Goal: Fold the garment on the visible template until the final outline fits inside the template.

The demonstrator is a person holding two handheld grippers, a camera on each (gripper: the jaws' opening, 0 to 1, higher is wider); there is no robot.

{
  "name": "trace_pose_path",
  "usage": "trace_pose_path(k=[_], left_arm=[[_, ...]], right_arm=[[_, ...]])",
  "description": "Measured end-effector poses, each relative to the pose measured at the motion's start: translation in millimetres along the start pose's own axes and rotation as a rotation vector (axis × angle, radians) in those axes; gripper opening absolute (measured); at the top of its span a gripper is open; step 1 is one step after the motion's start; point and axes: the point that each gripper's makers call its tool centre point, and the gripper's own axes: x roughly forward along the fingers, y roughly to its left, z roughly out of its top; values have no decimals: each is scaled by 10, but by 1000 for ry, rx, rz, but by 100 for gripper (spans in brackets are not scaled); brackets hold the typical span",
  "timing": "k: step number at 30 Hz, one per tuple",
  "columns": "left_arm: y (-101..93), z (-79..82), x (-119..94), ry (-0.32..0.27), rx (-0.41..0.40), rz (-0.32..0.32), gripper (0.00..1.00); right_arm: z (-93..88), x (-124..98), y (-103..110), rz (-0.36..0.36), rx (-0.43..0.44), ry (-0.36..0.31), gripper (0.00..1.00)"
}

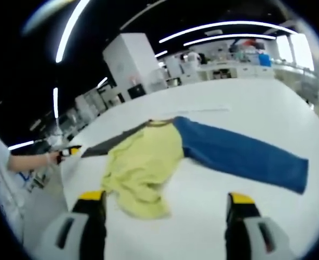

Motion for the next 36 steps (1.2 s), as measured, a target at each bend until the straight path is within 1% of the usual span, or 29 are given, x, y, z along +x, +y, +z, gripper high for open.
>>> trace_pose_path(k=[2,3,5,6,9,10,11,12,14,17,18,20,21,23,24,25,26,28,31,33,34,36], left_arm=[[-94,61,-21,-26,-2,-20,98],[-188,96,-32,-39,-2,-43,99],[-263,129,-18,-40,10,-73,99],[-350,149,-23,-38,14,-86,98],[-514,216,-31,-45,24,-105,98],[-615,253,-25,-48,30,-115,98],[-672,286,-24,-57,32,-126,98],[-806,348,-54,-63,39,-139,97],[-922,383,-36,-69,52,-161,97],[-1107,423,-16,-71,63,-180,96],[-1206,442,-17,-77,64,-196,96],[-1364,433,-33,-61,92,-211,96],[-1400,438,-30,-62,102,-214,96],[-1469,455,-28,-66,98,-218,95],[-1534,466,-40,-71,95,-223,95],[-1591,474,-34,-78,95,-228,95],[-1594,471,-18,-80,98,-229,95],[-1696,462,-11,-81,97,-239,94],[-1888,427,-3,-70,108,-270,93],[-1969,410,8,-63,115,-290,93],[-2076,385,-2,-51,129,-300,93],[-2153,366,-1,-38,146,-320,92]], right_arm=[[-20,-4,26,4,0,2,91],[-17,-13,36,5,-1,-5,91],[-9,-27,53,10,7,-20,91],[-6,-30,53,11,8,-25,91],[1,-40,67,17,7,-36,91],[11,-54,87,23,6,-45,91],[14,-59,94,28,2,-47,91],[17,-72,104,29,-12,-49,91],[18,-99,117,30,-40,-51,91],[42,-143,131,43,-33,-76,91],[57,-162,127,44,-36,-90,91],[69,-195,129,53,-37,-106,91],[71,-212,149,56,-40,-111,91],[66,-247,169,64,-52,-118,91],[65,-253,169,65,-56,-119,91],[63,-266,164,70,-61,-124,91],[57,-272,156,71,-61,-126,91],[34,-284,115,73,-56,-131,91],[16,-322,124,72,-42,-144,91],[20,-342,106,69,-42,-148,91],[20,-353,108,66,-43,-149,91],[30,-378,124,68,-32,-160,91]])
